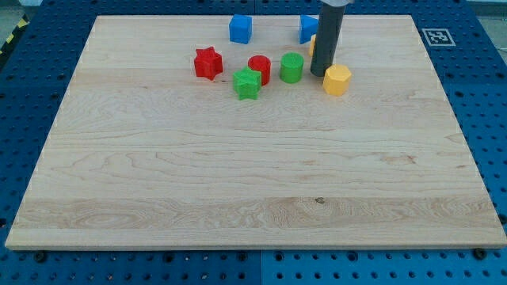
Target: Push the green circle closer to the green star
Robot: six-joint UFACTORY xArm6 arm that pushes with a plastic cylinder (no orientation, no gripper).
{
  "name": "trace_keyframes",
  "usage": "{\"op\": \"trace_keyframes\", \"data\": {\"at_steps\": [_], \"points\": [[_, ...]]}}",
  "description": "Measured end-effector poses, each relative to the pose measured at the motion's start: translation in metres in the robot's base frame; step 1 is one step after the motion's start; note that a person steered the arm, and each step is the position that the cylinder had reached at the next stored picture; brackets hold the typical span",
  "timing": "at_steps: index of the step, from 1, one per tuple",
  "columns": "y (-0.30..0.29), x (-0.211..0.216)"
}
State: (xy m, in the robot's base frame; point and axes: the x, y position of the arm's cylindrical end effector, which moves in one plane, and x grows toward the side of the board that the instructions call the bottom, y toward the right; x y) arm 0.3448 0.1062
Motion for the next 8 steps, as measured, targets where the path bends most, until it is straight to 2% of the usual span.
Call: {"op": "trace_keyframes", "data": {"at_steps": [2, 4, 6, 8], "points": [[-0.012, -0.023], [-0.049, -0.023], [-0.054, -0.020], [-0.054, 0.038]]}}
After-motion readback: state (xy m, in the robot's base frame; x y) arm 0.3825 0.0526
